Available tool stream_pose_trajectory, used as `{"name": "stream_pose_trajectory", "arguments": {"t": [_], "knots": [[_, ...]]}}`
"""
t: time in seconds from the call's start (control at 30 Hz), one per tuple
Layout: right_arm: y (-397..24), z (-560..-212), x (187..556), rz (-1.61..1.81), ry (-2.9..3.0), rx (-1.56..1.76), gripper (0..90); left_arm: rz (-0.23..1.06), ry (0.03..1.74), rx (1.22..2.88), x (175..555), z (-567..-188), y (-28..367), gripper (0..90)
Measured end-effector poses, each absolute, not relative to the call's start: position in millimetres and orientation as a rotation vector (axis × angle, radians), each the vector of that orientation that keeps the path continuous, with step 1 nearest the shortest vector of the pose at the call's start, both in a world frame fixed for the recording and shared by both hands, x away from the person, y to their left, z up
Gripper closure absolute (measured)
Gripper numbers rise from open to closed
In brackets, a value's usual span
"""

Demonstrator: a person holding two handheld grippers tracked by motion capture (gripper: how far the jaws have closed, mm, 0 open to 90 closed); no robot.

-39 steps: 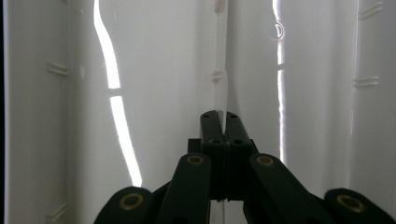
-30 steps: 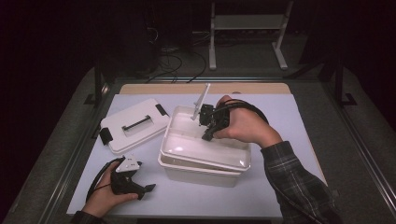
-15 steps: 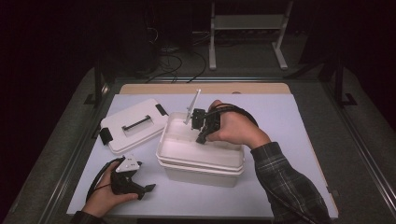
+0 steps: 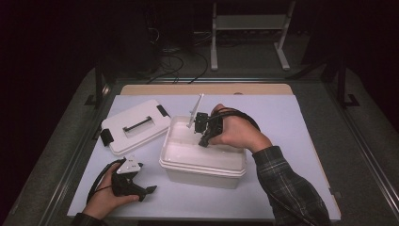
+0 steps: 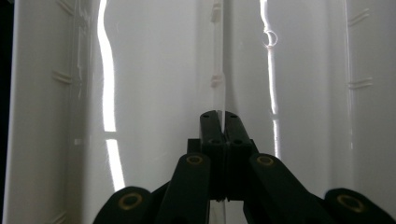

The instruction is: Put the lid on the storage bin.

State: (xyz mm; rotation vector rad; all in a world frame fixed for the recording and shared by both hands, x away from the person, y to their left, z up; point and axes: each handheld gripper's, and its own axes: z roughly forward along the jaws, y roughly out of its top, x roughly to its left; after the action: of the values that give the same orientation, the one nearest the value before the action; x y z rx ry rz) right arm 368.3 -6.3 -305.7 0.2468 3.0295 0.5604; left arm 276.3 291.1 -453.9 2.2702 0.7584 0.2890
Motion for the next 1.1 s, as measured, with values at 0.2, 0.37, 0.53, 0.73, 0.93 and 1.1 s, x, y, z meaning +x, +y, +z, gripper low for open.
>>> {"name": "stream_pose_trajectory", "arguments": {"t": [0.2,0.37,0.53,0.73,0.93,1.1], "knots": [[-9,-310,368,0.605,3.023,0.260,87.4,0.290,0.759,2.268,276,-454,291,0.0],[-10,-311,367,0.624,3.022,0.261,86.3,0.290,0.759,2.268,276,-454,291,0.0],[-10,-311,367,0.626,3.011,0.265,77.0,0.290,0.759,2.268,276,-454,291,0.0],[-19,-302,364,0.707,2.979,0.294,64.6,0.290,0.759,2.268,276,-454,291,0.0],[-39,-292,359,0.794,2.930,0.351,45.1,0.290,0.759,2.269,276,-454,291,0.0],[-66,-288,355,0.847,2.869,0.437,36.7,0.291,0.757,2.274,276,-454,291,0.0]]}}
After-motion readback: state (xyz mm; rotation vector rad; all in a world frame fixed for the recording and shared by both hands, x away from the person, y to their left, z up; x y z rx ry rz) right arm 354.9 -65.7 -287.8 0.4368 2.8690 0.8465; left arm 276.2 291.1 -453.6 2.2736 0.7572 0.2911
